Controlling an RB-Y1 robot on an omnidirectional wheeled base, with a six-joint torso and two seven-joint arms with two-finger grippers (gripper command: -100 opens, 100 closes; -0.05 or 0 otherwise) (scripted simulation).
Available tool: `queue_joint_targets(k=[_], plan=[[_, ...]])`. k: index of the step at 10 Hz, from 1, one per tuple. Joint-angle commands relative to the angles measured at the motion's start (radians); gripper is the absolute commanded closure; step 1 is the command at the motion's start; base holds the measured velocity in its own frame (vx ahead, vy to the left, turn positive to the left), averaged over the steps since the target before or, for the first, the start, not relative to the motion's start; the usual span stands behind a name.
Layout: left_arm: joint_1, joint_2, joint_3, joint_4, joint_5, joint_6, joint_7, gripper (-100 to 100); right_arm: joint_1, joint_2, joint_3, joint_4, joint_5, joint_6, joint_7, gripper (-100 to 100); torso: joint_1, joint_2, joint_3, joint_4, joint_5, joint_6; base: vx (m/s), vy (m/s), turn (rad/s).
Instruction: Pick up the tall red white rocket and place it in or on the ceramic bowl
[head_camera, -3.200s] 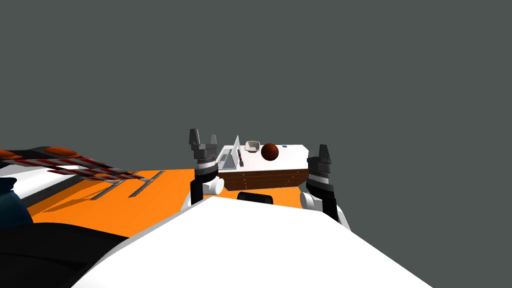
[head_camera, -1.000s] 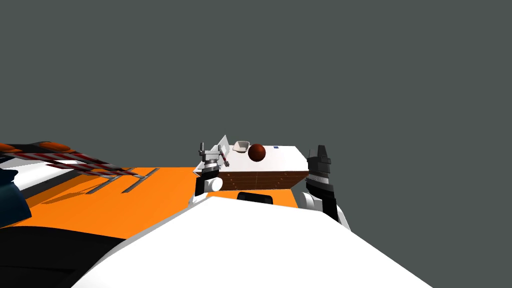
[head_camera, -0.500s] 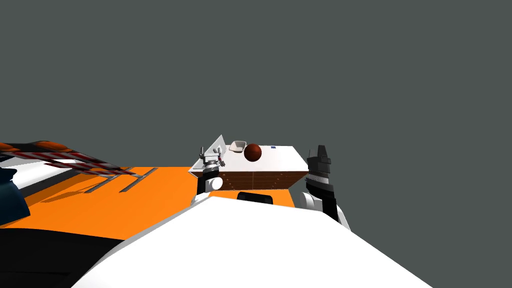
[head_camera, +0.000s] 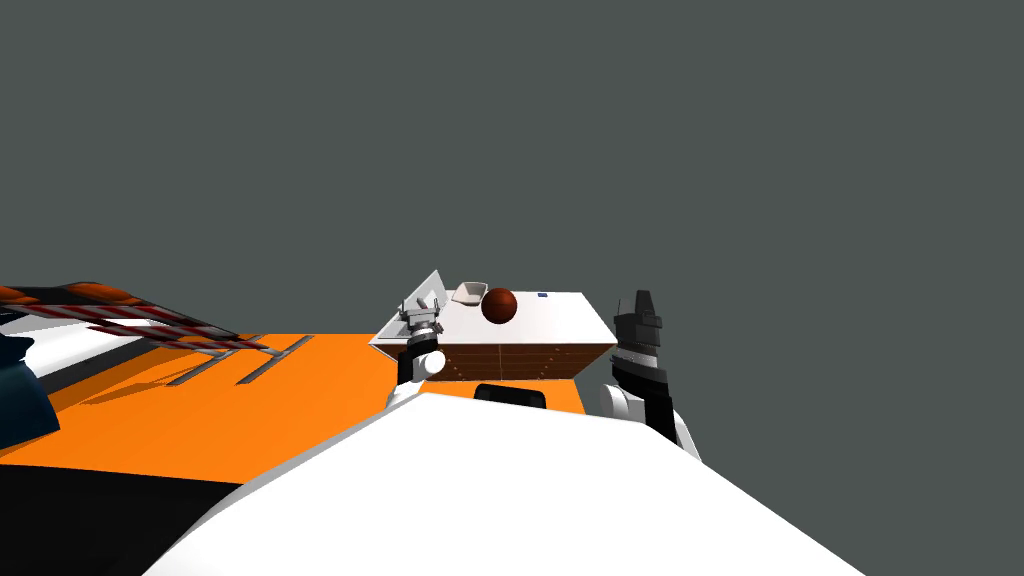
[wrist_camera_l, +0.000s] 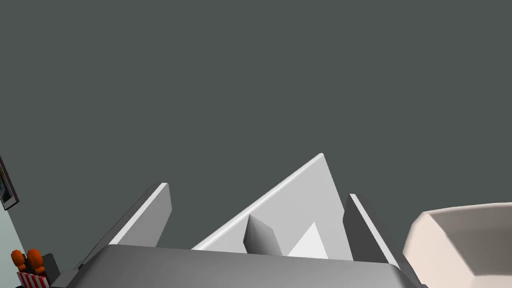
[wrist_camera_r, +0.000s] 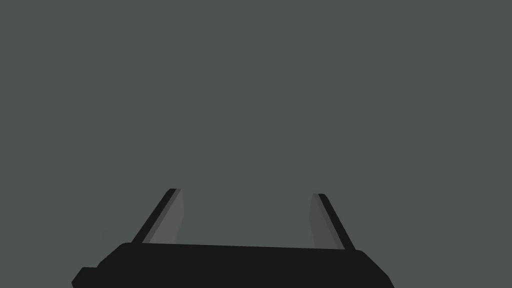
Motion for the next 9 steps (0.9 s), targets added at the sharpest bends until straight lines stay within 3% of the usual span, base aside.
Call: queue_joint_targets(k=[1,3,9], plan=[[-0.015,0.0,0.009,0.043,0.026,-0.009,0.028,-100,0.0,0.0,0.0,0.0,0.0,0.0,0.0,0,0.0,0.0,0.0,0.0,0.0,0.0,0.015,-0.048,0.001],[-0.031,-0.001,0.019,0.078,0.047,-0.014,0.049,-100,0.0,0.0,0.0,0.0,0.0,0.0,0.0,0,0.001,0.0,0.0,0.0,0.0,0.0,0.011,-0.051,0.005],[-0.127,-0.034,0.086,0.266,0.132,-0.046,0.147,-100,0.0,0.0,0.0,0.0,0.0,0.0,0.0,0,0.003,-0.001,0.0,0.0,0.001,0.0,0.019,-0.037,0.008]])
